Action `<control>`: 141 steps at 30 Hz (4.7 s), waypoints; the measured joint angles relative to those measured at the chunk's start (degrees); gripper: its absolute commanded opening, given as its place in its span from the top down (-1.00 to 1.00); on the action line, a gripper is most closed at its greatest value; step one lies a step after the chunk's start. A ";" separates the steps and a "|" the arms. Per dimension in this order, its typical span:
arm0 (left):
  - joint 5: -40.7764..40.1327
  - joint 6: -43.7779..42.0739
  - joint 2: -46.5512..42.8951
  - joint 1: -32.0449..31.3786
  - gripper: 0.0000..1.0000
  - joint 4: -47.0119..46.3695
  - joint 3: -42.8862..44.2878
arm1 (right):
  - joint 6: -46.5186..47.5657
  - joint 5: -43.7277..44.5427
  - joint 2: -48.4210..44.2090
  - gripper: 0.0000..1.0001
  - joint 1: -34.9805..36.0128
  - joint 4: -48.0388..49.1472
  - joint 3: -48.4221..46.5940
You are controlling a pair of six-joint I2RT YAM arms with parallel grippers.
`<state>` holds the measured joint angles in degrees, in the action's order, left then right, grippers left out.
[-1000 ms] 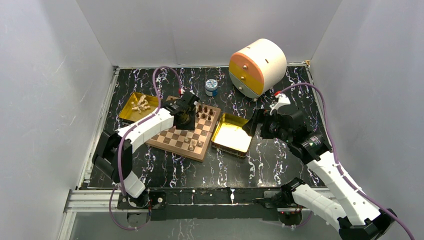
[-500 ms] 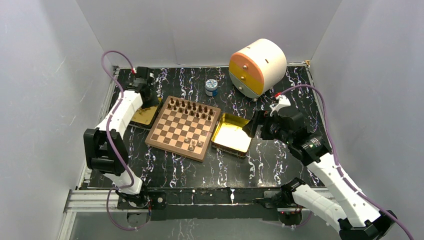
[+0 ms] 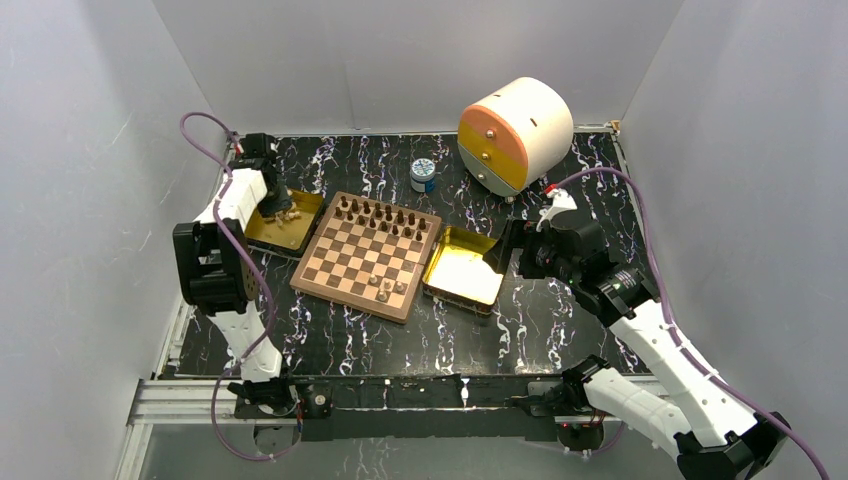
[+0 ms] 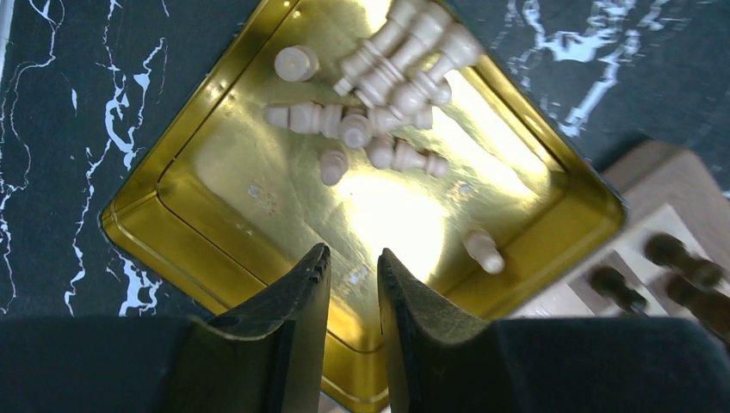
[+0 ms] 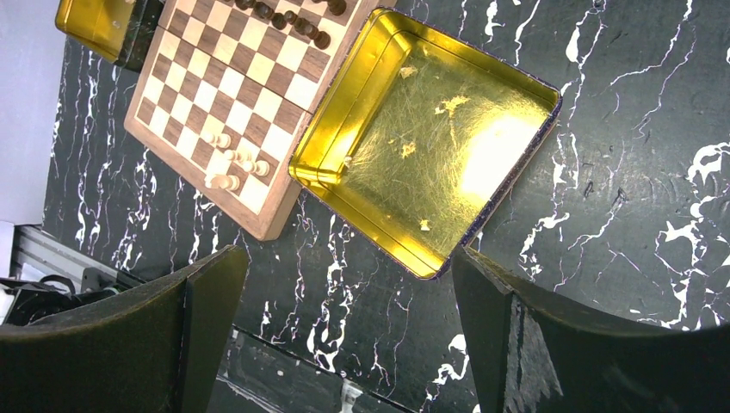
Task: Set up the chess pieces on the board
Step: Pick up the chess piece from the storage box, then place the chess piece on the chessboard.
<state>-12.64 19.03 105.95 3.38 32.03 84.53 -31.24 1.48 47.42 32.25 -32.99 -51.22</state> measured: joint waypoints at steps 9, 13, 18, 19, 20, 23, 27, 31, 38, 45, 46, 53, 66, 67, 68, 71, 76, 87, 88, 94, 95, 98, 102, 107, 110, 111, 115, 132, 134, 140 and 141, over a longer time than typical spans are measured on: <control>0.00 0.48 5.73 2.10 0.53 -2.25 1.97 | 0.02 0.07 0.59 -0.97 0.00 -0.28 -1.05; -0.20 0.42 6.93 2.19 0.51 -2.89 2.78 | 0.02 0.07 0.70 -0.97 0.00 -0.31 -1.18; -0.44 0.26 7.21 2.21 0.51 -3.26 2.86 | 0.02 0.33 0.70 -0.97 0.00 -0.28 -1.18; -0.44 0.24 7.21 2.21 0.51 -3.32 2.86 | 0.02 0.37 0.70 -0.97 0.00 -0.31 -1.18; -0.44 0.24 7.21 2.21 0.51 -3.34 2.89 | 0.02 0.48 0.70 -0.97 0.00 -0.31 -1.18; -0.44 0.09 7.23 2.27 0.51 -3.37 2.86 | 0.07 0.61 0.76 -0.97 0.00 -0.28 -1.18; -0.55 -0.15 7.67 2.54 0.51 -3.58 2.86 | 0.15 0.92 1.14 -0.97 0.00 -0.31 -1.18; -0.61 -0.39 9.11 2.80 0.52 -3.80 2.89 | 0.17 1.20 1.33 -0.97 0.00 -0.33 -1.20; -0.61 -0.44 10.58 2.95 0.52 -3.78 2.86 | 0.24 1.49 1.33 -0.97 0.00 -0.33 -1.29; -0.61 -0.63 10.80 2.95 0.63 -3.80 2.89 | 0.39 1.81 1.33 -0.97 0.00 -0.39 -1.29; -0.61 -0.70 10.80 2.95 0.64 -3.80 2.89 | 0.42 1.86 1.31 -0.97 0.00 -0.44 -1.29; -0.52 -1.05 10.80 2.95 0.80 -3.76 2.86 | 0.42 2.03 1.27 -0.97 0.00 -0.52 -1.29; 1.14 -1.44 8.72 2.95 0.81 -1.75 2.95 | 0.31 2.23 -1.14 -0.97 0.00 -1.14 -1.29; 1.36 -1.46 8.11 2.95 0.81 -1.44 3.06 | 0.22 2.23 -1.18 -0.97 0.00 -1.20 -1.29; 1.60 -1.51 7.48 2.95 0.81 -1.07 3.30 | 0.15 2.23 -1.20 -0.97 0.00 -1.27 -1.29; 2.25 -1.68 5.40 2.93 0.81 0.11 4.09 | 0.00 2.23 -1.20 -0.97 0.00 -1.31 -1.29; 2.69 -2.03 1.68 2.32 0.81 2.12 4.48 | -0.09 2.21 -1.22 -0.97 0.00 -1.62 -1.29; 2.62 -3.58 -4.24 -8.37 0.82 6.45 3.87 | -0.11 2.23 -1.18 -0.97 0.00 -1.64 -1.29; 2.62 -3.80 -4.70 -9.60 0.83 6.67 3.39 | -0.11 2.23 -1.18 -0.97 0.00 -1.64 -1.29; 3.54 -4.11 -10.45 -13.31 0.81 8.35 -1.73 | -0.11 2.23 -1.03 -0.97 0.00 -1.62 -1.29; 3.56 -4.02 -11.76 -13.90 0.81 8.66 -2.73 | -0.09 2.23 -0.92 -0.97 0.00 -1.62 -1.29; 3.72 -3.58 -15.39 -16.70 0.81 9.01 -5.64 | -0.11 2.21 -0.42 -0.97 0.00 -1.60 -1.29; 3.87 -2.43 -18.58 -20.92 0.81 9.22 -9.38 | -0.11 2.14 0.35 -0.97 0.00 -1.60 -1.29; 3.87 -0.90 -19.21 -24.50 0.81 9.33 -12.28 | -0.11 1.66 1.09 -0.97 0.00 -1.53 -1.29; 3.76 0.09 -19.21 -26.47 0.81 8.81 -13.94 | -0.11 1.33 1.55 -0.97 0.00 -1.44 -1.29; 3.65 0.39 -19.21 -27.04 0.81 8.46 -14.56 | -0.11 1.31 1.75 -0.97 0.00 -1.42 -1.29; 3.56 1.57 -19.21 -28.76 0.81 7.04 -16.98 | -0.11 1.07 2.19 -0.97 0.00 -1.40 -1.29; 3.61 4.92 -18.38 -34.42 0.82 1.62 -22.58 | -0.11 0.90 2.14 -0.97 0.00 -1.22 -1.29; 3.54 5.20 -17.99 -35.01 0.82 1.18 -22.80 | -0.11 0.90 2.08 -0.97 0.00 -1.20 -1.29; 3.19 5.68 -16.70 -35.93 0.82 0.61 -23.08 | -0.13 0.92 1.57 -0.97 0.00 -1.18 -1.29; 3.17 5.70 -16.52 -36.04 0.82 0.52 -23.10 | -0.15 0.92 1.53 -0.97 0.00 -1.18 -1.29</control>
<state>-9.47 24.73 89.43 -32.67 32.56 61.43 -31.40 2.39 48.95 32.25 -34.17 -52.51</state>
